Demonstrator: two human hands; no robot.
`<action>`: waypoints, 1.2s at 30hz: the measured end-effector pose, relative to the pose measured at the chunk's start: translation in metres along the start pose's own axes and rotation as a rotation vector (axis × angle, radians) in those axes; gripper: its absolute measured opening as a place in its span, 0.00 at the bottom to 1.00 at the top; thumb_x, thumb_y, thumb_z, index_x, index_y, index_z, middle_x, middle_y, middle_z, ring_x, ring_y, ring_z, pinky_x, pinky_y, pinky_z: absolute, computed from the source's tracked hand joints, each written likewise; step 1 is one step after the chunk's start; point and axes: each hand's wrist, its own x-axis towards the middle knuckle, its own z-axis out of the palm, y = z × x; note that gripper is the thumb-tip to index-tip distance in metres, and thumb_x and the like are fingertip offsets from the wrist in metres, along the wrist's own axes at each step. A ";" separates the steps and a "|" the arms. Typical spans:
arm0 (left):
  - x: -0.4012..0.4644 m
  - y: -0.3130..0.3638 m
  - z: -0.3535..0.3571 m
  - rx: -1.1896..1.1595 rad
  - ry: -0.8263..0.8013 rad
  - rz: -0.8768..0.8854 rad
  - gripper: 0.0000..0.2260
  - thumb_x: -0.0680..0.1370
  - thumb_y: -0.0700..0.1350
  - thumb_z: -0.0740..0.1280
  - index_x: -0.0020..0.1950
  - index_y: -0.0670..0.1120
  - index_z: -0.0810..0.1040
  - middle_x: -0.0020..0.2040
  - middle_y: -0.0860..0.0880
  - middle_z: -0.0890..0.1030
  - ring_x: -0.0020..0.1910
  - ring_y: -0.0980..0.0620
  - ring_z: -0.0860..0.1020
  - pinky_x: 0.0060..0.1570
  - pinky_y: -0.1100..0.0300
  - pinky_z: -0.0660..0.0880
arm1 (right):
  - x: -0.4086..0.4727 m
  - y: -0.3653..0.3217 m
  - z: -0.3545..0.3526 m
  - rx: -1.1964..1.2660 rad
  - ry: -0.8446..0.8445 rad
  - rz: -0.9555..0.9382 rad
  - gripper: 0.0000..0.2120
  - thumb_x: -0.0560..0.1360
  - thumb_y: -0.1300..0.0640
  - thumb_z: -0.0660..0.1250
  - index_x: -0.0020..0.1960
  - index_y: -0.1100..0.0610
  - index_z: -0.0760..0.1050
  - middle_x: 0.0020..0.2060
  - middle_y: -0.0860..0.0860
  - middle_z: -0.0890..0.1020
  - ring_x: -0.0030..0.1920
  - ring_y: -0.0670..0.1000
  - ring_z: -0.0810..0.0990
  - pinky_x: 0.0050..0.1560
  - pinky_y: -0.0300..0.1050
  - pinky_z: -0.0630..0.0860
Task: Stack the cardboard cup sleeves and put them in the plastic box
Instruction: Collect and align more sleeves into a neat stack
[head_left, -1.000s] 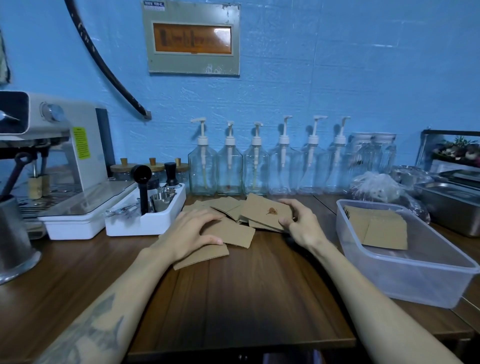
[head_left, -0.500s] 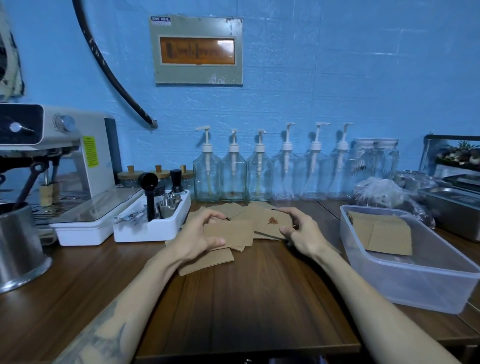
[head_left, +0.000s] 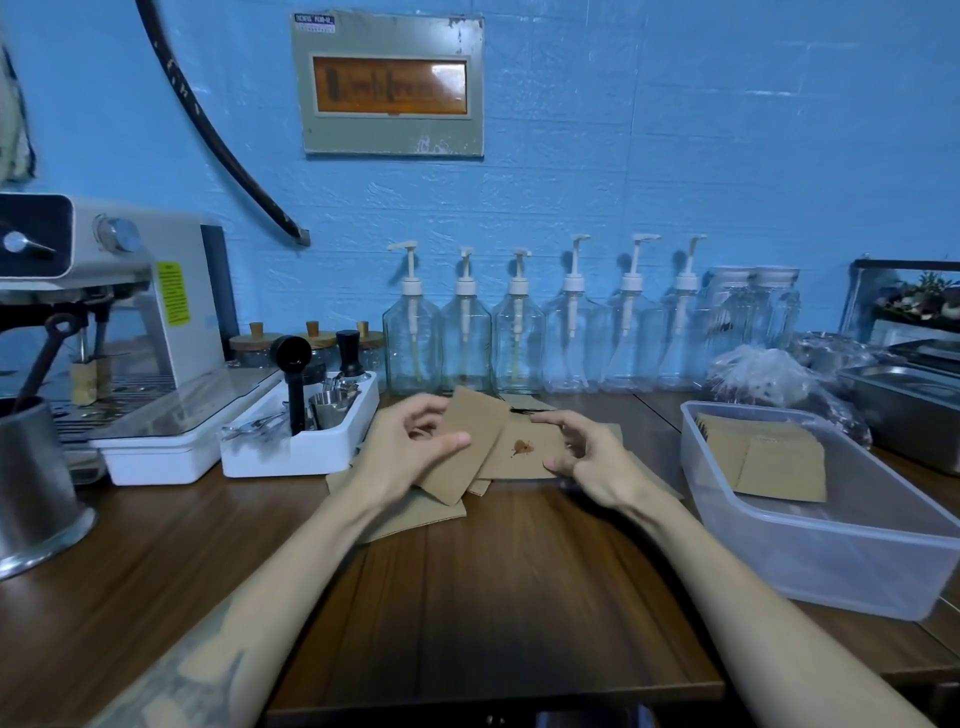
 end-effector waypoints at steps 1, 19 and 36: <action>-0.001 -0.005 0.004 0.087 -0.044 0.037 0.15 0.71 0.43 0.77 0.57 0.48 0.81 0.49 0.51 0.83 0.46 0.60 0.79 0.46 0.68 0.73 | -0.001 -0.001 0.002 0.006 -0.026 0.000 0.24 0.75 0.74 0.65 0.60 0.47 0.75 0.48 0.66 0.78 0.39 0.54 0.73 0.34 0.44 0.76; -0.001 -0.030 0.007 0.510 -0.257 -0.002 0.26 0.74 0.57 0.72 0.69 0.64 0.67 0.64 0.57 0.75 0.64 0.51 0.70 0.65 0.51 0.66 | -0.015 -0.012 0.017 -0.179 -0.179 -0.093 0.24 0.77 0.59 0.68 0.71 0.46 0.70 0.64 0.46 0.77 0.62 0.46 0.75 0.63 0.38 0.72; -0.015 -0.030 -0.038 0.307 -0.127 -0.073 0.18 0.74 0.42 0.74 0.62 0.52 0.75 0.57 0.55 0.80 0.52 0.60 0.78 0.53 0.63 0.73 | -0.007 -0.002 -0.002 -0.344 0.132 -0.043 0.07 0.79 0.58 0.65 0.57 0.52 0.77 0.48 0.49 0.82 0.42 0.34 0.80 0.44 0.25 0.72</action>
